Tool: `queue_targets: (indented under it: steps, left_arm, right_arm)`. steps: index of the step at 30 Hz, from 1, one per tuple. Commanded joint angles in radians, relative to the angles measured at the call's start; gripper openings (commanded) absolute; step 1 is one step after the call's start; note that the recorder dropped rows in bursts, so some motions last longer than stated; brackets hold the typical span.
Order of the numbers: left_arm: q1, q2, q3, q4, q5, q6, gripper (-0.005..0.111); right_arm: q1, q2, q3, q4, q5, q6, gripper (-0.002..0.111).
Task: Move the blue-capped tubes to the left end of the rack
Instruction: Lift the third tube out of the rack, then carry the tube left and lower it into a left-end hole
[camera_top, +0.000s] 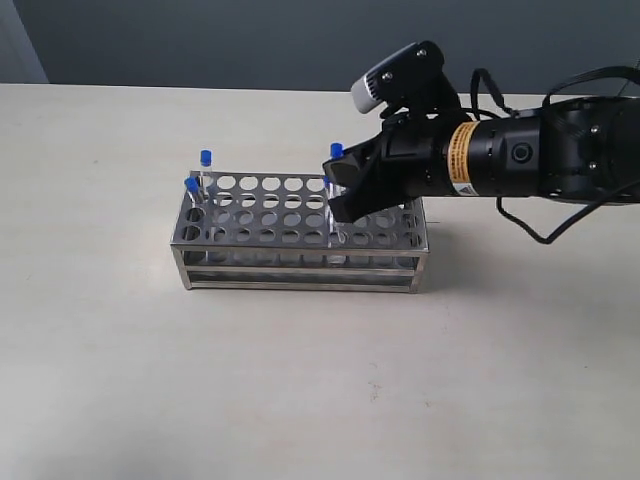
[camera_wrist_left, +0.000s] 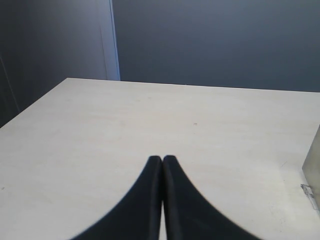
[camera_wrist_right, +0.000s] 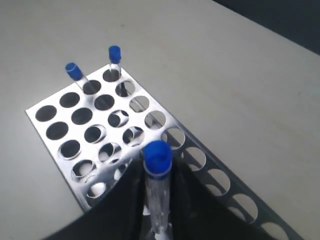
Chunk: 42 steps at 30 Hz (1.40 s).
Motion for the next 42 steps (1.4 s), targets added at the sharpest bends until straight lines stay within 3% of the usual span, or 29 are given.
queue_targets:
  steps: [1,14,23,29,42]
  left_arm:
    - [-0.009,-0.004,0.003,-0.002,0.003,-0.001,0.000]
    - [-0.009,-0.004,0.003,-0.002,0.003,-0.001,0.000]
    - [-0.009,-0.004,0.003,-0.002,0.003,-0.001,0.000]
    - [-0.009,-0.004,0.003,-0.002,0.003,-0.001,0.000]
    - [-0.009,-0.004,0.003,-0.002,0.003,-0.001,0.000]
  right_arm:
    - [0.004,-0.033,0.002,0.002,-0.069,0.008,-0.001]
    - [0.026,-0.026,-0.041,0.004,-0.167,0.008,-0.001]
    - [0.185,0.169,-0.241,0.000,-0.144,-0.050,-0.001]
    - [0.187,0.260,-0.338,0.002,-0.138,-0.050,-0.001]
    - [0.187,0.318,-0.342,0.088,-0.140,-0.151,-0.001]
